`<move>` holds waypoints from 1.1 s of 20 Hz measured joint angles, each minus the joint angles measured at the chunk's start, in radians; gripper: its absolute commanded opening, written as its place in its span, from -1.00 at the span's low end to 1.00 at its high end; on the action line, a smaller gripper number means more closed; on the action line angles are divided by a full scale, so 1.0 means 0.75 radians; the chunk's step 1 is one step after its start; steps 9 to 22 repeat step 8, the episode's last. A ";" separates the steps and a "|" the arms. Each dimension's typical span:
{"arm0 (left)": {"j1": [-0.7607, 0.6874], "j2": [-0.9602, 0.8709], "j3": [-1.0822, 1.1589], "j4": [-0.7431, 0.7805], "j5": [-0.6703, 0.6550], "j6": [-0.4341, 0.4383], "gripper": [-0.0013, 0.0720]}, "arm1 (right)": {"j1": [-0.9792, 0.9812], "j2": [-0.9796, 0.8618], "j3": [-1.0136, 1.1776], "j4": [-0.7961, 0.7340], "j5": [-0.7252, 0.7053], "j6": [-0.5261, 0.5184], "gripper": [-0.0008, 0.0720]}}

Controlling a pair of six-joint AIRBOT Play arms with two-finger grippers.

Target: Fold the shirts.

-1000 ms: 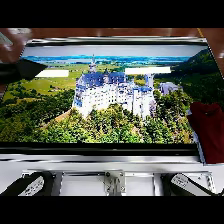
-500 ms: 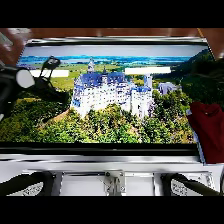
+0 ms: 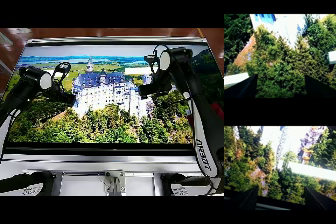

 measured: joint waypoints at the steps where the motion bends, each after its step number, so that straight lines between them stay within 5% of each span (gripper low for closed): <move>1: 0.002 -0.002 0.001 0.001 0.004 -0.006 0.83 | 0.009 -0.006 0.000 -0.001 0.003 -0.003 0.87; 22: 0.004 -0.005 0.000 0.008 0.007 -0.020 0.83 | 0.033 -0.021 0.000 -0.004 0.009 -0.005 0.87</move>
